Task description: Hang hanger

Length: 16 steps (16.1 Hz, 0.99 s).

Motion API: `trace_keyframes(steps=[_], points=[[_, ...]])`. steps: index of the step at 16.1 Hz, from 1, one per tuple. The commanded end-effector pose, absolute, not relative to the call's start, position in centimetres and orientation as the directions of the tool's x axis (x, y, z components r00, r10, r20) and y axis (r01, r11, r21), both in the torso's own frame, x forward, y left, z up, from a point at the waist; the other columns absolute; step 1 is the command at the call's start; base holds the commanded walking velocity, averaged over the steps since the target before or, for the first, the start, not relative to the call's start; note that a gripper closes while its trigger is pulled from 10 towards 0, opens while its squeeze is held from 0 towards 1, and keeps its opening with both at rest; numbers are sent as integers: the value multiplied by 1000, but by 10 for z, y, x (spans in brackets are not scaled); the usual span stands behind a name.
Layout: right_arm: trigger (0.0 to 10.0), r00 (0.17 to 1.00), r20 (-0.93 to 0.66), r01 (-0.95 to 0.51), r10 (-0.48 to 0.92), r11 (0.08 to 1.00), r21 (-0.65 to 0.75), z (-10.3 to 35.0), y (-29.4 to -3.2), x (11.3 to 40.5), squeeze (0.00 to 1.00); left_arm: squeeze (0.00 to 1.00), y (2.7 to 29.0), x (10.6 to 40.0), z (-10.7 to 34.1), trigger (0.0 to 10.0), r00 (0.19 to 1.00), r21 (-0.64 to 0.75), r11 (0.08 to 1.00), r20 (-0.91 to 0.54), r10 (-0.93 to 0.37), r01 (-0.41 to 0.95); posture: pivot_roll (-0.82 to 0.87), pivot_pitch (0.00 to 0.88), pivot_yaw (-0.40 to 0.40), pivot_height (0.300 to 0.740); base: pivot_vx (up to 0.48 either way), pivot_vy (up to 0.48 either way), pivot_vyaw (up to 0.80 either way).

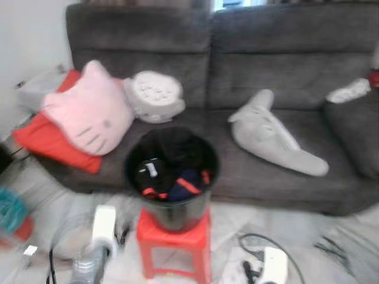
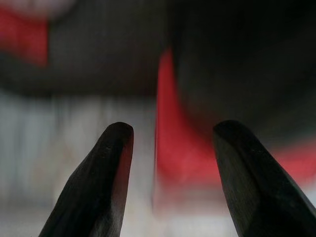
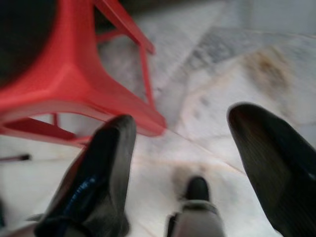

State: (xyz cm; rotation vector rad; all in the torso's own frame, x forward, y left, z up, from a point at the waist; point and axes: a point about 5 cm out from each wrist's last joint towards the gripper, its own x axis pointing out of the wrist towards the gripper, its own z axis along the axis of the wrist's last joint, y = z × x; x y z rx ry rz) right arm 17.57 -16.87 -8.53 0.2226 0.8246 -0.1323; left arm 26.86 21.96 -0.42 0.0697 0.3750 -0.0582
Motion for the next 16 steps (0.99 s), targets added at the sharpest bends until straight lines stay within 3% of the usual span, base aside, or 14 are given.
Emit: trace_keyframes(steps=[1, 3, 6, 12, 16], points=[[10000, 663, -747, 212, -44, 968, 132, -87, -173, 172, 0, 0, 231, 263, -4, 10000, 937, 62, 998, -350, -5, 28, 5, 0, 35, 740, 0, 0, 0], [10000, 662, -748, 204, -36, 970, 134, -87, -171, 172, 0, 0, 232, 275, 16, 10000, 975, 76, 997, -221, -11, 29, 7, 0, 35, 740, 0, 0, 0], [10000, 663, -748, 203, -34, 970, 136, -87, -171, 173, 0, 0, 235, 275, 21, 10000, 982, 100, 995, -189, 17, 2, 11, 0, 38, 740, 0, 0, 0], [10000, 663, -747, 203, -34, 970, 136, -87, -171, 173, 0, 0, 257, 232, 3, 10000, 970, 156, 988, -241, 33, 6, 18, 0, 37, 740, 0, 0, 0], [10000, 658, -752, 192, -28, 972, 132, -87, -172, 172, 0, 0, 285, 230, 27, 10000, 982, 174, 978, -130, 140, -116, 35, 0, 28, 740, 0, 0, 0]])
